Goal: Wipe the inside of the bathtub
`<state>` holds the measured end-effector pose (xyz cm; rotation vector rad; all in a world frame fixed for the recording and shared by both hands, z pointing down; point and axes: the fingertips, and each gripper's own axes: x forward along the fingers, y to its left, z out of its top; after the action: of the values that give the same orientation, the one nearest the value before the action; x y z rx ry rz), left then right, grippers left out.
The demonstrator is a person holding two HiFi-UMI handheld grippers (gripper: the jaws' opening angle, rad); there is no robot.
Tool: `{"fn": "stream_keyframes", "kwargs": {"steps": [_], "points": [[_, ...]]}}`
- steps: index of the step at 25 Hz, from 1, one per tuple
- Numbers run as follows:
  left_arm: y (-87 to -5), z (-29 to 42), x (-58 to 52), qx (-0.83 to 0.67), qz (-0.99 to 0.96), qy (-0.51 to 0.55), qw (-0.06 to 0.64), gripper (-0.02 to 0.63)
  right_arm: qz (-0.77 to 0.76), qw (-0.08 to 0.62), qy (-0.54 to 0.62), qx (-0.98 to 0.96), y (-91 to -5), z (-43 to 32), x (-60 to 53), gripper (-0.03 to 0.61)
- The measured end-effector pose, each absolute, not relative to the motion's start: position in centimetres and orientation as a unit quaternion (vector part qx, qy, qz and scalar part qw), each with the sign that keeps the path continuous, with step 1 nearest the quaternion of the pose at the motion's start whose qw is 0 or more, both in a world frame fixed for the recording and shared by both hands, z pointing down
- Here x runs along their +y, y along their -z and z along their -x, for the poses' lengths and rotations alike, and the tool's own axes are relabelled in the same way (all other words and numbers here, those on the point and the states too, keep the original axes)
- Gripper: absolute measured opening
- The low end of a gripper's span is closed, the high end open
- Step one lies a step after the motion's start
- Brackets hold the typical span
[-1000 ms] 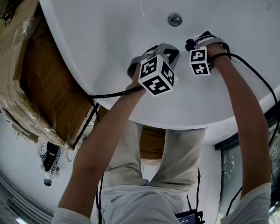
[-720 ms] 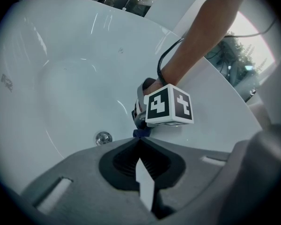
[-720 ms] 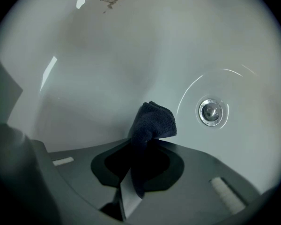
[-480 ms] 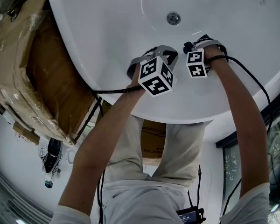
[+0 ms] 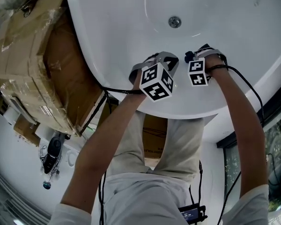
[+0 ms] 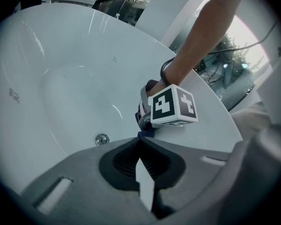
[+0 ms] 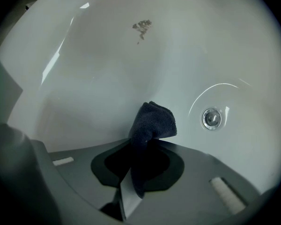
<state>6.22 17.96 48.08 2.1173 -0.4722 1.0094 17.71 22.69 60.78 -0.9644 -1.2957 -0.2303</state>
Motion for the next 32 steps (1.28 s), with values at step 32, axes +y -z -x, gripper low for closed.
{"fn": "stream_keyframes", "kwargs": {"steps": [32], "points": [[-31.7, -8.4, 16.1, -0.185, -0.830, -0.392, 0.352, -0.005, 0.436, 0.672, 0.022, -0.599, -40.7, -19.8, 26.6, 0.051]]}}
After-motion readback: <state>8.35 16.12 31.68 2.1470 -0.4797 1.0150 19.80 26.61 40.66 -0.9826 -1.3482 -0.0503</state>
